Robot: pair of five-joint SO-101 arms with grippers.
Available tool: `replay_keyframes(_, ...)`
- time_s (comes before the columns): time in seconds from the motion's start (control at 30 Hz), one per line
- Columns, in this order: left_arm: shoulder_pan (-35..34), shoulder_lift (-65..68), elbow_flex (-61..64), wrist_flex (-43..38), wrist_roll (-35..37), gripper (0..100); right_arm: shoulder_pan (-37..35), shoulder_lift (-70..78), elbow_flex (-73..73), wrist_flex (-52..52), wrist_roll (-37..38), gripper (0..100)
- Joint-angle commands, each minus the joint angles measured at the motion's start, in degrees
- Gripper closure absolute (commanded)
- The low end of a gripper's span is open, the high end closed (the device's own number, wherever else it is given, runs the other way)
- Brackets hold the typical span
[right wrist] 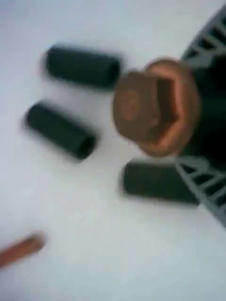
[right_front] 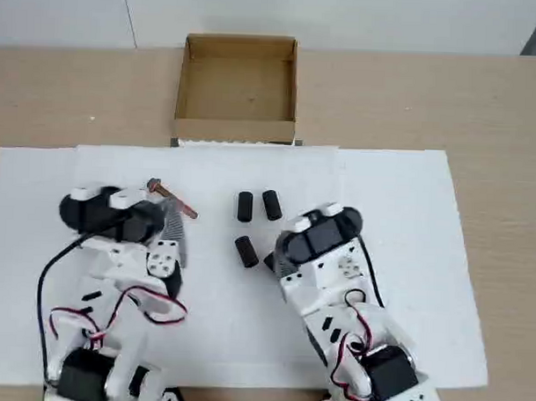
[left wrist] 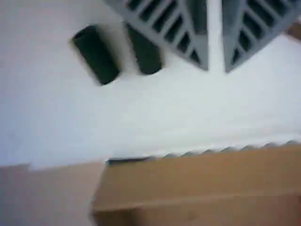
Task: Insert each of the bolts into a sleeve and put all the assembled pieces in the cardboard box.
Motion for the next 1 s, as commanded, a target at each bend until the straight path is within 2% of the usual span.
replay_keyframes(0.0, -6.0, -0.3, 4.6, 0.2, -4.6, 99, 3.5, -0.3, -4.1, 2.9, -0.7, 99.5)
replay_keyframes(0.1, -8.4, -0.3, 9.8, 0.1, -8.5, 99, 4.0, 1.7, -9.3, 3.6, -0.7, 99.5)
replay_keyframes(0.23, -8.8, -0.3, 15.5, 0.1, -13.5, 99, 3.9, 14.2, -20.1, 3.6, -4.2, 99.5)
replay_keyframes(0.57, -8.9, -0.3, 18.8, -4.6, -13.8, 99, 4.0, 51.6, -52.7, 3.2, -5.6, 99.5)
replay_keyframes(0.77, -8.9, -0.3, 21.3, -5.9, -13.8, 99, 6.6, 69.0, -68.0, -2.9, 0.2, 99.5)
replay_keyframes(0.97, -8.9, -0.3, 21.3, -5.7, -13.8, 99, 8.3, 84.6, -82.4, -6.2, 9.1, 99.5)
